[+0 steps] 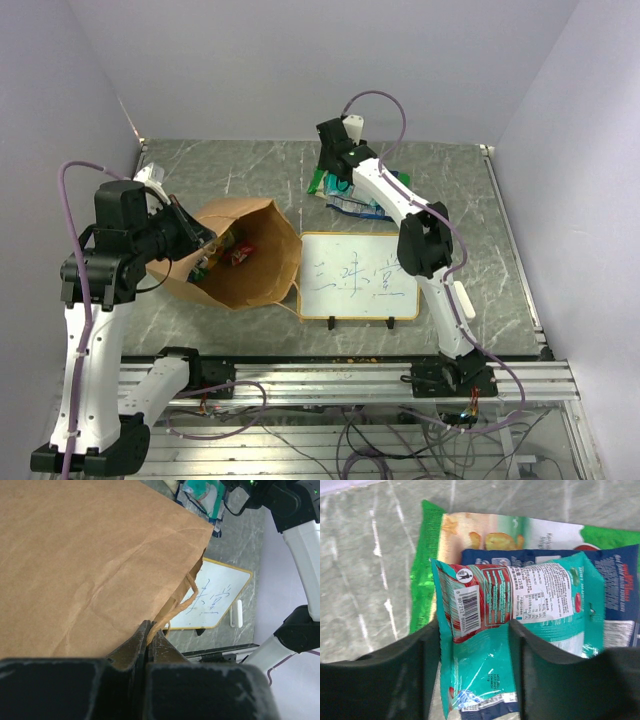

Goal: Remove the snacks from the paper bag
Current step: Place the snack at the center of the board.

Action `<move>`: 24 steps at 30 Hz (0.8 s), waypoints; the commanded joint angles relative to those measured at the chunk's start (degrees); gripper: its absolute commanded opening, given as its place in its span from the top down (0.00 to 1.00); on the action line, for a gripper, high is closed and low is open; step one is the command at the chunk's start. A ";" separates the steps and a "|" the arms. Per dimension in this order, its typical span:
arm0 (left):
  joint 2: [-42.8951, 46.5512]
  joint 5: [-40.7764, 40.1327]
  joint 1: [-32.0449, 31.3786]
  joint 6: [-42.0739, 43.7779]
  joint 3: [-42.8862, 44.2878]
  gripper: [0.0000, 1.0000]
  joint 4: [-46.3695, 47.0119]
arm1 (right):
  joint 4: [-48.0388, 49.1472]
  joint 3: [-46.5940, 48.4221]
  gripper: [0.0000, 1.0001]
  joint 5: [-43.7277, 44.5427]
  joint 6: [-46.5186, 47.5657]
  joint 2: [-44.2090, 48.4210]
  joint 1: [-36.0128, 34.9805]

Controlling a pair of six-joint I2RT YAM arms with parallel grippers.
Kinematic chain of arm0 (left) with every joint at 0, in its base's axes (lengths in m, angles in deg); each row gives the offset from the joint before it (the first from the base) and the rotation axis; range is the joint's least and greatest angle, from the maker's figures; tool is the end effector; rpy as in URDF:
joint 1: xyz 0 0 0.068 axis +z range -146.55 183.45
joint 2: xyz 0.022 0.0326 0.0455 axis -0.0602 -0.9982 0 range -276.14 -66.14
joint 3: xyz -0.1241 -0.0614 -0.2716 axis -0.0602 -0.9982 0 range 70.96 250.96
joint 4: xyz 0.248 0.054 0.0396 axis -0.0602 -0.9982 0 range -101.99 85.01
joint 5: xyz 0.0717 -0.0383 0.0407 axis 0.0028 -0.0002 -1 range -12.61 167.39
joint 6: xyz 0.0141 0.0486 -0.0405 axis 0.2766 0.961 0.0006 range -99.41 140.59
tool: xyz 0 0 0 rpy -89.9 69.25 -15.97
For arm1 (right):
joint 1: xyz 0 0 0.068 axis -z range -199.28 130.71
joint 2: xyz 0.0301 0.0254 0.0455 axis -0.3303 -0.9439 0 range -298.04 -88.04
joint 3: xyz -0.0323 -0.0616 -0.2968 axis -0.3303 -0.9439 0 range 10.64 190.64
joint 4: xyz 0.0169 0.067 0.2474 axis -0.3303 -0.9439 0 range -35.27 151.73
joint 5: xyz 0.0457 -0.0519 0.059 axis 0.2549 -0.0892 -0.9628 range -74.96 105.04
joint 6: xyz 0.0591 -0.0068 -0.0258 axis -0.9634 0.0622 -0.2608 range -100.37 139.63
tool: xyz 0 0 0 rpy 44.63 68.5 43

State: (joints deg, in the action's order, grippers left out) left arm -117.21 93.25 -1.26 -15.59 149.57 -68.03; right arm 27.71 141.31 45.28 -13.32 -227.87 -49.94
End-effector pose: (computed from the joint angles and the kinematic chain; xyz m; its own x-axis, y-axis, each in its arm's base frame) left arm 0.1169 -0.0235 0.4375 -0.6447 -0.5167 -0.5633 -0.0990 0.7872 -0.6087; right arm 0.5114 0.2734 0.2456 -0.5617 0.2133 -0.7994 0.2157 0.9705 0.1074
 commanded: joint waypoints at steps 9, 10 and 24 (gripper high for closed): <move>-0.14 4.41 0.49 1.41 -2.67 0.93 6.67 | 10.29 -9.83 0.15 -13.93 5.60 12.37 1.41; -0.25 4.71 0.49 1.54 -2.71 0.93 6.93 | 10.94 -11.36 0.14 -15.32 6.38 13.61 1.43; 3.73 8.36 0.49 1.36 -5.05 0.93 5.83 | 18.29 -43.62 0.15 -33.82 10.57 39.53 0.23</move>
State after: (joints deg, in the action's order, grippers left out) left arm -116.02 99.13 -1.26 -14.68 145.53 -62.20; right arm 43.14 103.06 19.31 -3.44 -194.23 -48.76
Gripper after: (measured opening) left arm 0.077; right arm 0.861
